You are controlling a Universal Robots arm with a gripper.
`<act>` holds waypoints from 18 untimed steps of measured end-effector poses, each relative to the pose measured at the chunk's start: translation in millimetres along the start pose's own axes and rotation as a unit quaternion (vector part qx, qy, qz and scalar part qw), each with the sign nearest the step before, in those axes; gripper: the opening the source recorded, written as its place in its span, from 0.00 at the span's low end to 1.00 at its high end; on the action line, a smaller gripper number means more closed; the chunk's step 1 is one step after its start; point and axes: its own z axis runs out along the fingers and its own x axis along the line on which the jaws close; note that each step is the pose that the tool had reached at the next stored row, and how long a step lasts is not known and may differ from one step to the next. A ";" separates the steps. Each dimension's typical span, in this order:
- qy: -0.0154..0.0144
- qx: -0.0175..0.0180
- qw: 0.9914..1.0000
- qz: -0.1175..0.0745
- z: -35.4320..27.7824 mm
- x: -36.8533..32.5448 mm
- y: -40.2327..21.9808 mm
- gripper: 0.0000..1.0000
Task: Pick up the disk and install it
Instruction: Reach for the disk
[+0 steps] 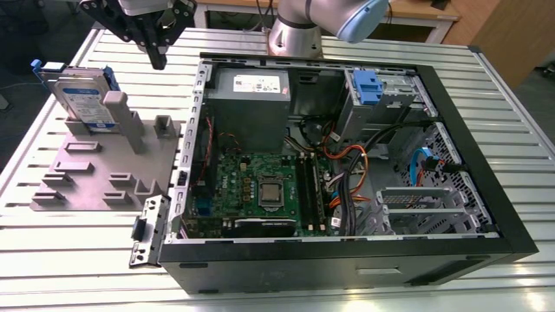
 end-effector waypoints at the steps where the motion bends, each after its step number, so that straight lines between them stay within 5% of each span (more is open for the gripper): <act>1: 0.000 0.000 1.000 0.000 0.0 0.4 0.0 0.11; 18: 0.000 0.000 1.000 0.000 0.1 5.1 -0.4 0.11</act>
